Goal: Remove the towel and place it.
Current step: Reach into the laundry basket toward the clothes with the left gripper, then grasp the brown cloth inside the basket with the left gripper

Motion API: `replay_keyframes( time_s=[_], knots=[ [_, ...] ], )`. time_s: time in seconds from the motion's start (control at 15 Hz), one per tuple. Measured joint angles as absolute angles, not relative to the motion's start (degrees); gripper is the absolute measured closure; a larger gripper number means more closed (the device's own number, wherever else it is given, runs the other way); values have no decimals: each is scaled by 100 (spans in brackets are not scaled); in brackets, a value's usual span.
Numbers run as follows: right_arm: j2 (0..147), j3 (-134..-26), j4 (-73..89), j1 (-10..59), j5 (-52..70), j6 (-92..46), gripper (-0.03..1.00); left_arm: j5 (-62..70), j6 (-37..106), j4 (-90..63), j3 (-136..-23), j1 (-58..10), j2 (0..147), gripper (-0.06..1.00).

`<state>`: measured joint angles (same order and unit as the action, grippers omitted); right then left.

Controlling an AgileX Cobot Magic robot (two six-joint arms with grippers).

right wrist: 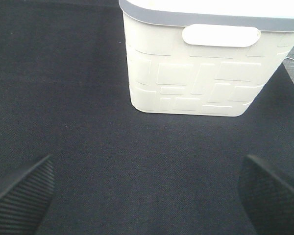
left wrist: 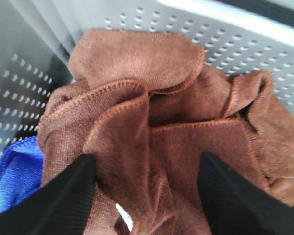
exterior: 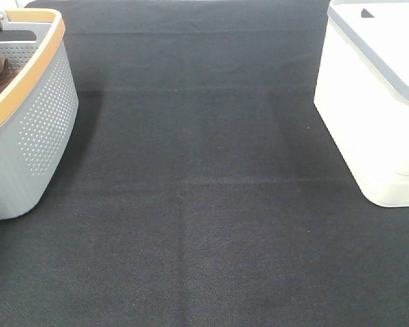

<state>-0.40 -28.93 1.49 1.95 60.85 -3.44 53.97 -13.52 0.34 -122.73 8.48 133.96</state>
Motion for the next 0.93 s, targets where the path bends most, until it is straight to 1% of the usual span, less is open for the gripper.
replay_keyframes(
  time_s=[0.53,0.93],
  knots=[
    [-40,-2893,149,195,6085,-344,1,5346,-1369,34,-12370,848,13636,35],
    [-40,-2893,149,195,6085,-344,1,5460,-1369,34,-13201,848,13636,35]
  ],
)
